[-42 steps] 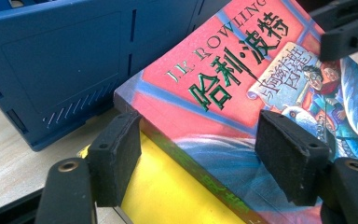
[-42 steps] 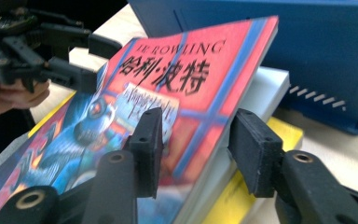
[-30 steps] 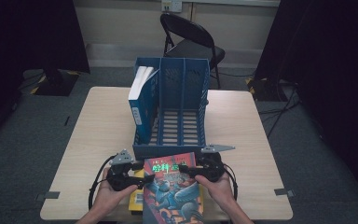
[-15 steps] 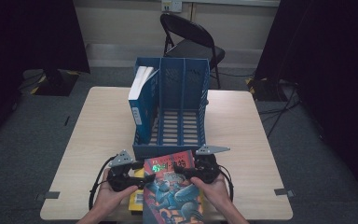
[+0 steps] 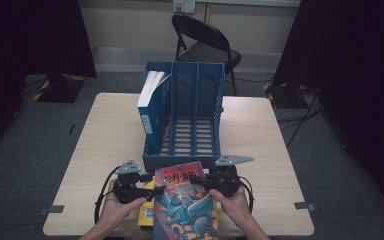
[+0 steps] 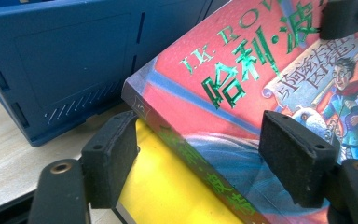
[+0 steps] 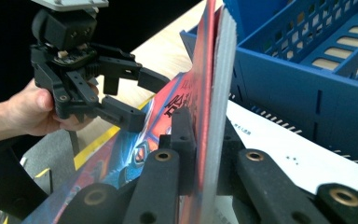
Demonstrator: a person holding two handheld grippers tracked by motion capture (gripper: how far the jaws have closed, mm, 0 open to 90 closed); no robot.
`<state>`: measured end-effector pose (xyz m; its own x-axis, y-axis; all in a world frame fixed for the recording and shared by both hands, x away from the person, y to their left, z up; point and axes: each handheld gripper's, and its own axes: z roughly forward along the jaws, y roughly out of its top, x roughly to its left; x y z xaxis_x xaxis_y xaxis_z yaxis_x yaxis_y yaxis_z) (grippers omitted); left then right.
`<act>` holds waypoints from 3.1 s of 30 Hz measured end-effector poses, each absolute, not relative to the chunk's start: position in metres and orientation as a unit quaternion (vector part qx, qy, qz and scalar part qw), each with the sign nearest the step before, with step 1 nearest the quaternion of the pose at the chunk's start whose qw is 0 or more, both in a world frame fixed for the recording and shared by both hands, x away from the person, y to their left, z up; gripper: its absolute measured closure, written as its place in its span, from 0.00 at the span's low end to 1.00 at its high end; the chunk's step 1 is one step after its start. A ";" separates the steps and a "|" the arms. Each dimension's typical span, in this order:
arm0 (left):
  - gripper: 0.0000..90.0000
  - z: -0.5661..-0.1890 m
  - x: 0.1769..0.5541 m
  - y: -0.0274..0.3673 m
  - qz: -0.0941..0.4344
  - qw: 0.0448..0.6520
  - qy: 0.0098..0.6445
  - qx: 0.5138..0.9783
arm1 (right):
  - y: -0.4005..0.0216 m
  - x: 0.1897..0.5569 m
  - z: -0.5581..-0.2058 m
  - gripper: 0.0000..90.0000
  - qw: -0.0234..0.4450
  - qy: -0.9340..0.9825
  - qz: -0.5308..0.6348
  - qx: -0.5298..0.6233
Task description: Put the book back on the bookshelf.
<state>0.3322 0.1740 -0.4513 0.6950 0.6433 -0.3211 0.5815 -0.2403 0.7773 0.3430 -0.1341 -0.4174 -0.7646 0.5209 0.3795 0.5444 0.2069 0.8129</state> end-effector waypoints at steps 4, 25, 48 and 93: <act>0.31 -0.451 0.333 0.174 0.011 0.483 0.388 0.785 | -0.135 0.340 -0.416 0.92 0.010 -0.771 -0.540 -0.339; 0.44 -0.458 0.348 0.179 -0.105 0.518 0.417 0.740 | -0.137 0.335 -0.410 0.93 0.006 -0.763 -0.552 -0.337; 0.62 -0.430 0.348 0.183 -0.098 0.552 0.384 0.734 | -0.138 0.335 -0.400 0.94 -0.008 -0.750 -0.559 -0.354; 0.78 -0.347 0.345 0.172 -0.026 0.604 0.299 0.738 | -0.130 0.337 -0.344 0.93 -0.033 -0.711 -0.629 -0.314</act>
